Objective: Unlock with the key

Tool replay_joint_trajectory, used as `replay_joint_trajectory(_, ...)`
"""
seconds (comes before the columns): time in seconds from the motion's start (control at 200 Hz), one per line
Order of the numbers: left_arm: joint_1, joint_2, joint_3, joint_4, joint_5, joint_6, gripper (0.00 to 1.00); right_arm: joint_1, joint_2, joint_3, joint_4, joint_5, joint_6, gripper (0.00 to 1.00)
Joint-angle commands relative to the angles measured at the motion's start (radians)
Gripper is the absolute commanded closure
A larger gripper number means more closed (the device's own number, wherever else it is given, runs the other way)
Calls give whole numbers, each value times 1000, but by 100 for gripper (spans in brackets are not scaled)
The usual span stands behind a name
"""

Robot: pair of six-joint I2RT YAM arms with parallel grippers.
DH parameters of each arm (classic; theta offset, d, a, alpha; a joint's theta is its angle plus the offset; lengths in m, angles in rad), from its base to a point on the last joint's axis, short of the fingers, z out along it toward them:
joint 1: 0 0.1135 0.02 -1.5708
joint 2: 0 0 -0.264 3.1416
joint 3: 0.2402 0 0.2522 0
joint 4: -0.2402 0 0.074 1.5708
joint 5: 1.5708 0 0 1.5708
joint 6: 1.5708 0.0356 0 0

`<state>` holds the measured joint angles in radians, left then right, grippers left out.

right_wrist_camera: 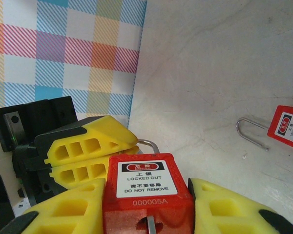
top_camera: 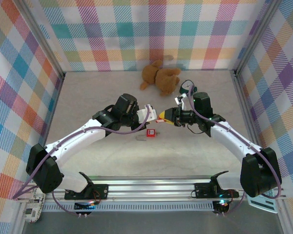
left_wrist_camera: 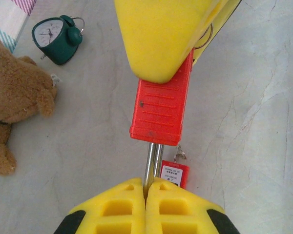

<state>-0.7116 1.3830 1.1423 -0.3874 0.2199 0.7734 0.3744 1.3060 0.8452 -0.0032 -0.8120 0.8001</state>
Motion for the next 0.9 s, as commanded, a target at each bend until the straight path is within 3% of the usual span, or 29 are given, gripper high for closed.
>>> replay_joint_trajectory(0.0,2,-36,-8,-29,-15,-5,100,3,-12,-1,34,-3,2,74)
replay_joint_trajectory(0.635,3,-142,-60,-70,-96,6,99,-35,-2,-11,59,-28,22,76)
replay_joint_trajectory(0.7,4,-153,-61,-84,-109,1,91,-32,7,-4,68,-32,28,76)
replay_joint_trajectory(0.78,4,-172,-61,-97,-149,1,59,-25,9,9,55,-32,16,76)
replay_joint_trajectory(0.895,-1,-190,-30,-108,-150,-22,36,-1,10,30,11,-14,-24,76)
